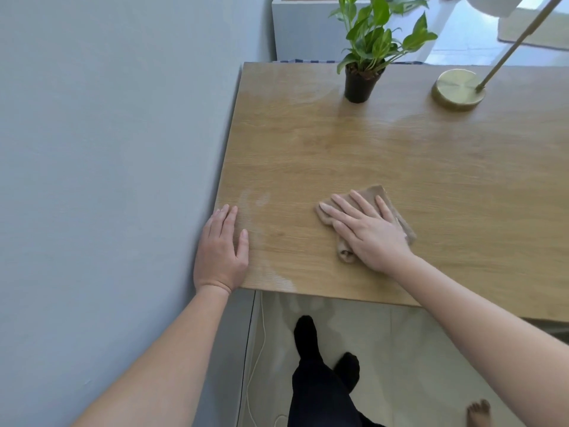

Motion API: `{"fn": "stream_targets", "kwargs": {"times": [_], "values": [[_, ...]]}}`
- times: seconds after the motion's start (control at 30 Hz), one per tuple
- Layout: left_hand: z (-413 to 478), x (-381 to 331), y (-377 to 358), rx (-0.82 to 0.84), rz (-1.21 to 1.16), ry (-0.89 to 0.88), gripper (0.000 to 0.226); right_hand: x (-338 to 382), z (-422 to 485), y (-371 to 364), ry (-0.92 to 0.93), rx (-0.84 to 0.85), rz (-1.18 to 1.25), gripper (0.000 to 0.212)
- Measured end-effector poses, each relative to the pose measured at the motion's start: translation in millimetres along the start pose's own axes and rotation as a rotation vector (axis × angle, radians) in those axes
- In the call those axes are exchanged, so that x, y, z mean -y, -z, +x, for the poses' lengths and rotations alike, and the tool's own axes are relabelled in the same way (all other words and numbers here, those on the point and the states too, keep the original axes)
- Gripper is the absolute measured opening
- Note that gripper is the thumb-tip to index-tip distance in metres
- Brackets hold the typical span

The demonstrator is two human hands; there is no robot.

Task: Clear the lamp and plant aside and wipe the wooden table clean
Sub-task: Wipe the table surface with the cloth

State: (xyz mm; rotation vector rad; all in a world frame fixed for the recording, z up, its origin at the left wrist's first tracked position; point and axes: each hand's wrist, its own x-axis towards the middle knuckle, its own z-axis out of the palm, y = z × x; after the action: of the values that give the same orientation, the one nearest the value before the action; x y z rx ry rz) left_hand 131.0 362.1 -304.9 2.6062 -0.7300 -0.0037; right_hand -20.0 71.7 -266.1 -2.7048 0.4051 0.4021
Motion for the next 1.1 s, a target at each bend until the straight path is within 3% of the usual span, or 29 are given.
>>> {"fn": "stream_targets", "kwargs": {"times": [0.1, 0.23, 0.47, 0.57, 0.7, 0.8, 0.87, 0.97, 1.1], "values": [[-0.8, 0.4, -1.0, -0.005, -0.010, -0.003, 0.057, 51.4, 20.5, -15.2, -0.047, -0.028, 0.065, 0.051], [-1.1, 0.1, -1.9, -0.011, -0.007, -0.017, 0.057, 91.2, -13.6, -43.5, 0.158, 0.029, 0.010, 0.051], [-2.6, -0.5, -1.9, -0.004, 0.002, -0.011, 0.057, 26.9, -98.2, -47.7, 0.316, 0.112, -0.068, 0.048], [-2.4, -0.9, -1.6, -0.005, 0.004, -0.008, 0.056, -18.5, -92.6, -23.0, 0.234, 0.103, -0.081, 0.047], [-2.2, -1.4, -1.8, -0.008, 0.007, -0.011, 0.057, -59.2, -25.0, 15.5, -0.011, -0.021, -0.040, 0.047], [-1.6, -0.2, -2.6, -0.012, 0.009, -0.018, 0.057, -39.5, 39.1, 28.0, -0.253, -0.120, 0.042, 0.051], [-0.9, 0.1, -2.8, -0.018, 0.007, -0.020, 0.056, -7.1, 70.2, 25.3, -0.321, -0.134, 0.067, 0.054], [-1.4, 0.3, -3.6, -0.015, 0.006, -0.019, 0.056, 46.8, 75.8, 8.4, -0.166, -0.080, 0.074, 0.054], [-1.3, 1.5, -2.8, -0.011, -0.003, -0.021, 0.056, 84.8, -0.3, -31.5, 0.140, 0.017, 0.014, 0.053]]}}
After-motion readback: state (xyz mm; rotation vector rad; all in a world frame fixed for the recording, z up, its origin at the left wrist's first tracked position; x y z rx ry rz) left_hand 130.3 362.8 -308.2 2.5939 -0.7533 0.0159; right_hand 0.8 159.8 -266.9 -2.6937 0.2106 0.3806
